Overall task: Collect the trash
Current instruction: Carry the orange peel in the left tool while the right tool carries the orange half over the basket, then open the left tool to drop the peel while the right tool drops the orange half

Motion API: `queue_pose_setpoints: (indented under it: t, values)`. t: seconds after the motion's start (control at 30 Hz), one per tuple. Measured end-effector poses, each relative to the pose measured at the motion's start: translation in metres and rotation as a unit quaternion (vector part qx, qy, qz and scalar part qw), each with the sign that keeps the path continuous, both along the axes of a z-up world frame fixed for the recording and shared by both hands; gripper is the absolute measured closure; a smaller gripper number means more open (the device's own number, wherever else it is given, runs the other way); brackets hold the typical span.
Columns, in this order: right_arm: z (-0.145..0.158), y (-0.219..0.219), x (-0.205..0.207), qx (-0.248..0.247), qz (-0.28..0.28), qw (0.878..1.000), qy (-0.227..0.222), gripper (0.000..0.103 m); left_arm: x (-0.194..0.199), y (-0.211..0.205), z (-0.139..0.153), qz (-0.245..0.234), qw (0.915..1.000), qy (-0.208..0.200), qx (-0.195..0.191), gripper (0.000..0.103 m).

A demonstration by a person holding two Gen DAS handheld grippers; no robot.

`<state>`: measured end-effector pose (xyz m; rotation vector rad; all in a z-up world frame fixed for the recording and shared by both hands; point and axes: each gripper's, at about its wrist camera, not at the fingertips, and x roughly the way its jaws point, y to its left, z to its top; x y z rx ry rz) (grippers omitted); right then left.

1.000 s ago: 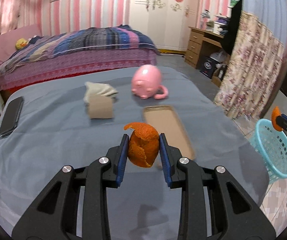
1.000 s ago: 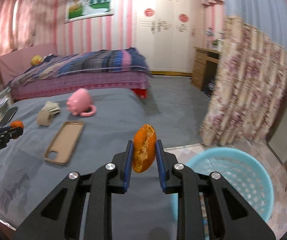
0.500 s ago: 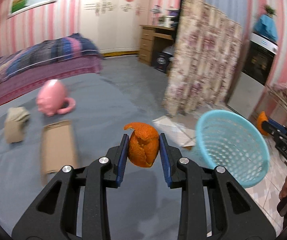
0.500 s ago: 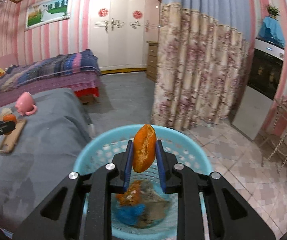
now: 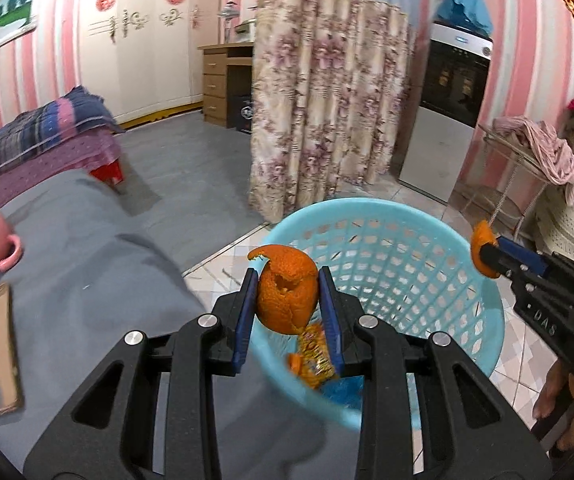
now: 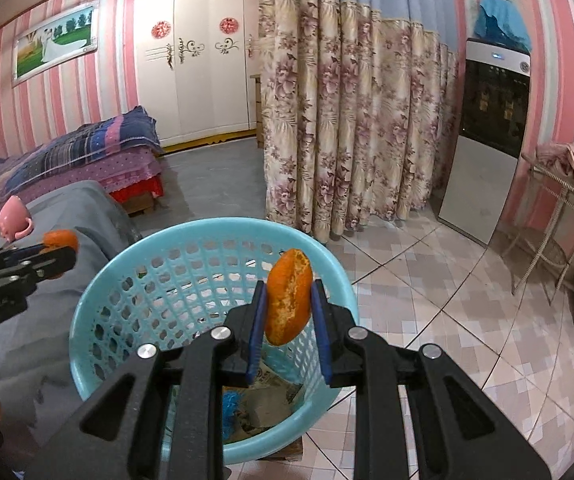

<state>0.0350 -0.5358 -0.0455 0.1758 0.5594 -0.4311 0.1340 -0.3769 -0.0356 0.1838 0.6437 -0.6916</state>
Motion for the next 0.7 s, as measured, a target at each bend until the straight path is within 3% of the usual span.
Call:
queue_pose_setpoints:
  t: [0.13,0.2,0.23,0.27,0.33,0.7]
  values:
    - [-0.004,-0.002,0.000,0.002,-0.001,1.000,-0.004,0.080,0.003,-0.014,-0.002,-0.016,0.9998,-0.003,-0.011,0.073]
    - [-0.005,-0.004,0.001,0.002,-0.001,1.000,-0.005,0.080,0.004,-0.019,-0.001,-0.014,0.9998,-0.013,-0.010,0.055]
    - [-0.005,-0.005,0.001,0.001,-0.001,1.000,-0.006,0.080,0.004,-0.018,0.000,-0.007,0.9997,-0.021,-0.012,0.037]
    - [-0.005,-0.003,0.000,0.001,-0.002,1.000,-0.006,0.080,0.004,-0.018,0.002,-0.001,0.9995,-0.027,-0.015,0.028]
    - [-0.005,-0.003,0.000,0.002,-0.002,1.000,-0.008,0.080,0.006,-0.013,0.004,0.009,0.9992,-0.035,-0.019,0.022]
    - [-0.011,0.013,0.012,0.012,0.008,1.000,-0.012,0.080,0.023,0.041,0.005,0.070,0.9971,-0.028,-0.013,0.014]
